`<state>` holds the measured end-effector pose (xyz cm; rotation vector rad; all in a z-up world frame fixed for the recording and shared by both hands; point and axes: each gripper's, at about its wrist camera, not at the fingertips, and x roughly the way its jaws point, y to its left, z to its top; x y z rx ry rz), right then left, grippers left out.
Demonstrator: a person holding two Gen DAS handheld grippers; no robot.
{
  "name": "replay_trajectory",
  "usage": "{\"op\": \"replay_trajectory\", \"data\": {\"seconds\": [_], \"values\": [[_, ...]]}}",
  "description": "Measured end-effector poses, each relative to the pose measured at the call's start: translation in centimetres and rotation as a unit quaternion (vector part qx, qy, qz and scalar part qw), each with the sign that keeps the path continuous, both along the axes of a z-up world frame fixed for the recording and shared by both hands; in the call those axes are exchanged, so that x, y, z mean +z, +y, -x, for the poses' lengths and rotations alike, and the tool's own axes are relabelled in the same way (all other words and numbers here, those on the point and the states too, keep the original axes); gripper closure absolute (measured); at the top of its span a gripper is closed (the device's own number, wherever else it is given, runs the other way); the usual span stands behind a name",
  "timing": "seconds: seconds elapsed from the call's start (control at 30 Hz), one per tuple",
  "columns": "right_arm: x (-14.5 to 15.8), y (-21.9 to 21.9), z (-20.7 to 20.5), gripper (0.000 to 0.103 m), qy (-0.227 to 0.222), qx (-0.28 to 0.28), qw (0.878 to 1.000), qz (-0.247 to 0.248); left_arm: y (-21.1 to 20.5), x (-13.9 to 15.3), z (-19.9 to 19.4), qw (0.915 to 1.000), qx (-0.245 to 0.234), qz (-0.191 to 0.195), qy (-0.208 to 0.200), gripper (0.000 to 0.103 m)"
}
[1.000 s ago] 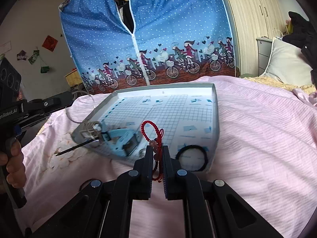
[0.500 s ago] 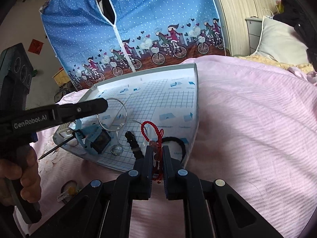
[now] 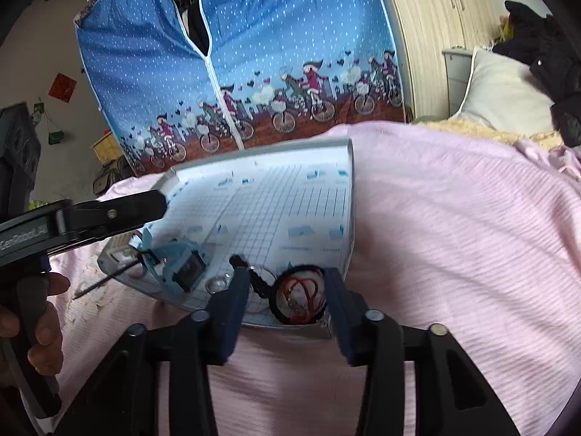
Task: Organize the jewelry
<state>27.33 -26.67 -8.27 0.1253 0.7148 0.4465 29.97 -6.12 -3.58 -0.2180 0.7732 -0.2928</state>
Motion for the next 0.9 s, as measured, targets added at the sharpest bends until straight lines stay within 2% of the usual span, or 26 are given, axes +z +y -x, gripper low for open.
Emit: {"op": "replay_trajectory", "data": {"seconds": [0.07,0.13,0.17,0.2,0.23,0.27,0.37,0.53,0.73,0.9], "values": [[1.2,-0.1,0.9,0.042,-0.02,-0.007,1.0,-0.004,0.8,1.5,1.4,0.9996,0.013,0.001,-0.024,0.026],[2.7,-0.1,2.2,0.024,-0.045,-0.009,0.999,-0.01,1.6,2.9,2.8,0.9986,0.025,0.0,-0.047,0.005],[3.4,0.0,2.9,0.022,-0.056,-0.008,0.998,-0.013,2.1,3.7,3.9,0.9973,0.035,-0.004,-0.064,0.001],[4.2,0.0,3.8,0.017,-0.069,-0.009,0.997,-0.016,2.5,4.5,5.0,0.9956,0.045,-0.007,-0.082,0.002],[4.8,0.0,4.5,0.007,-0.078,-0.01,0.997,-0.019,2.7,5.1,5.7,0.9943,0.049,-0.01,-0.094,0.002],[5.4,0.1,5.2,0.002,-0.087,-0.011,0.996,-0.025,3.1,5.7,6.8,0.9926,0.055,-0.016,-0.107,0.001],[7.3,0.2,7.4,0.0,-0.115,-0.005,0.993,-0.038,3.9,7.1,9.9,0.988,0.071,-0.035,-0.133,0.001],[9.4,1.5,11.0,0.0,-0.151,0.002,0.988,-0.024,5.2,8.1,14.7,0.9832,0.087,-0.049,-0.153,0.001],[9.9,2.9,15.5,0.0,-0.18,0.012,0.984,-0.009,6.8,8.2,19.4,0.9792,0.093,-0.063,-0.169,0.001],[9.2,3.5,18.4,0.0,-0.179,0.019,0.984,-0.004,7.2,7.6,23.1,0.977,0.09,-0.084,-0.175,0.001]]}}
